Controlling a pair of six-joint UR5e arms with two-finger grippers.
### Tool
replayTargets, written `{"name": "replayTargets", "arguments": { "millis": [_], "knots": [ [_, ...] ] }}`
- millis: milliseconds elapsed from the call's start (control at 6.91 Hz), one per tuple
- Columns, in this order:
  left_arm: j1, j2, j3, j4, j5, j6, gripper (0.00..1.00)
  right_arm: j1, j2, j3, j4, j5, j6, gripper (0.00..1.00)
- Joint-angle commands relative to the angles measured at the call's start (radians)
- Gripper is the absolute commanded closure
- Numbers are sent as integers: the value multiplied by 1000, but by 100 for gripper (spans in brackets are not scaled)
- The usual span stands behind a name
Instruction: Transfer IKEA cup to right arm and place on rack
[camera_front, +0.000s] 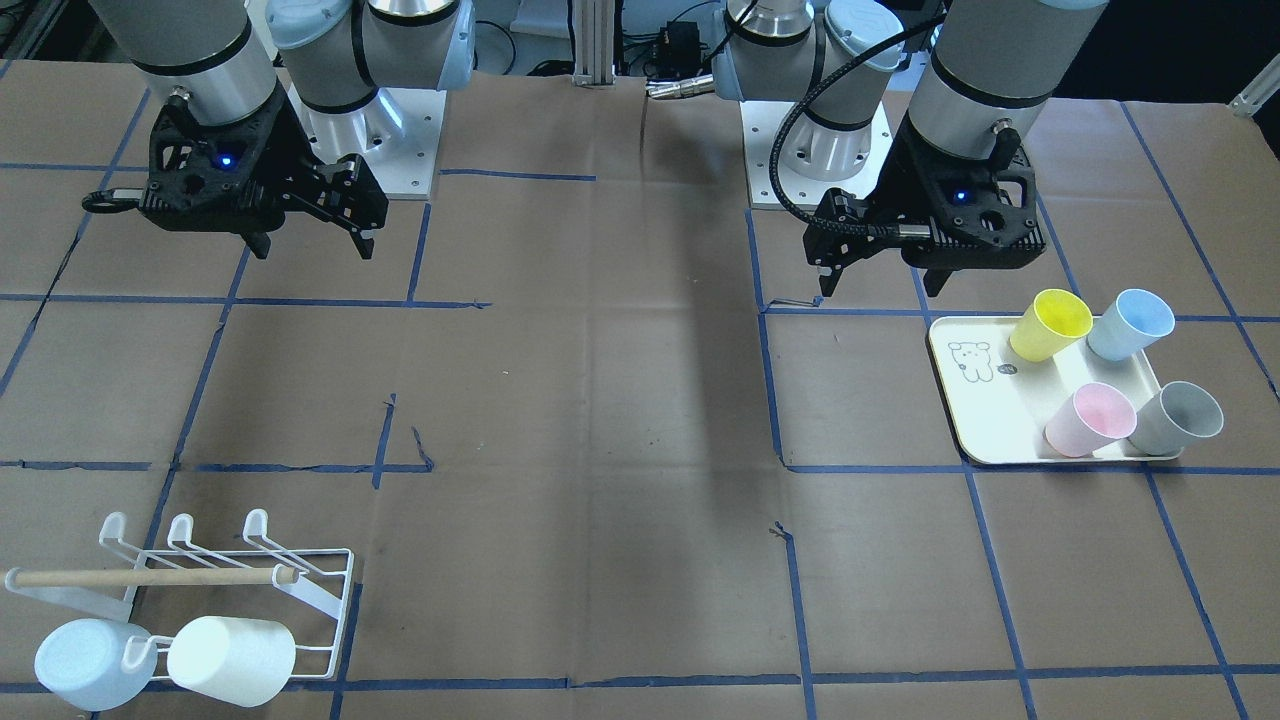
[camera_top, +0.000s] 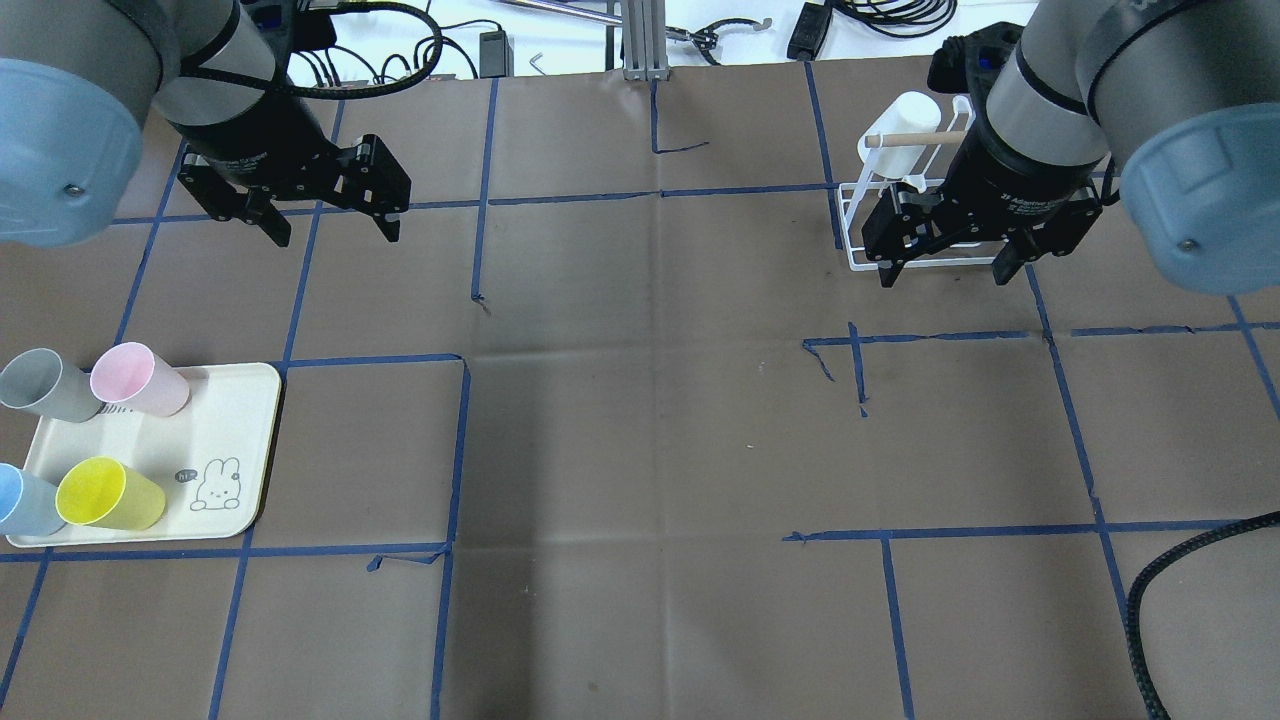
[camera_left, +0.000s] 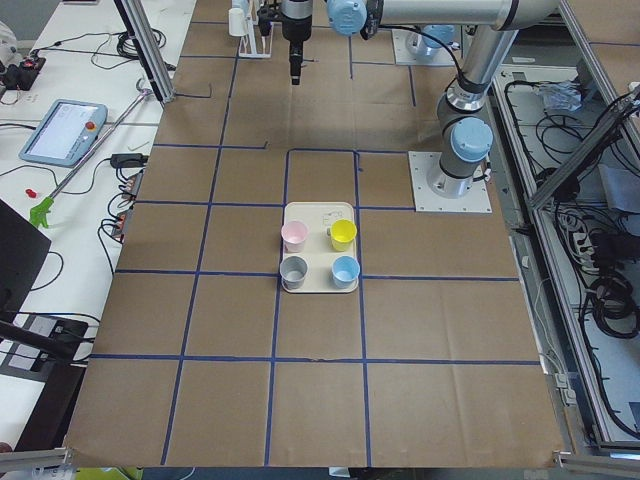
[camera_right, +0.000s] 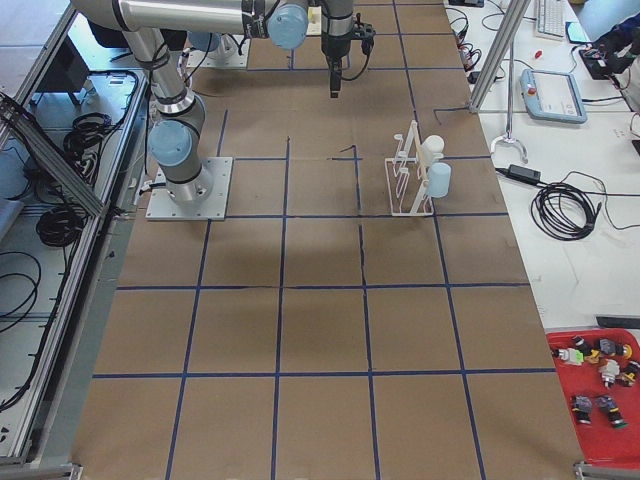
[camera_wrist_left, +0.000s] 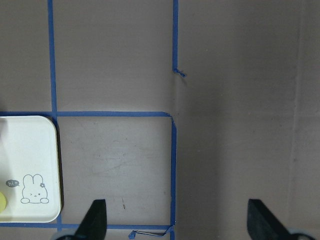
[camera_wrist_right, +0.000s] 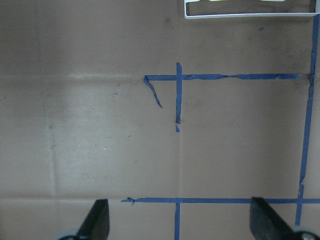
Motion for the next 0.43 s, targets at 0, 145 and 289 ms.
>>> {"name": "replayTargets", "arguments": {
  "millis": [0,145,289],
  "knots": [
    [0,0,0,-1,0,0,0,67,-1,-1,0,-10,7,0],
    [0,0,0,-1,2,0,0,67,-1,-1,0,-10,7,0],
    [0,0,0,-1,2,0,0,67,1,-10,-3,-10,7,0]
  ]
}}
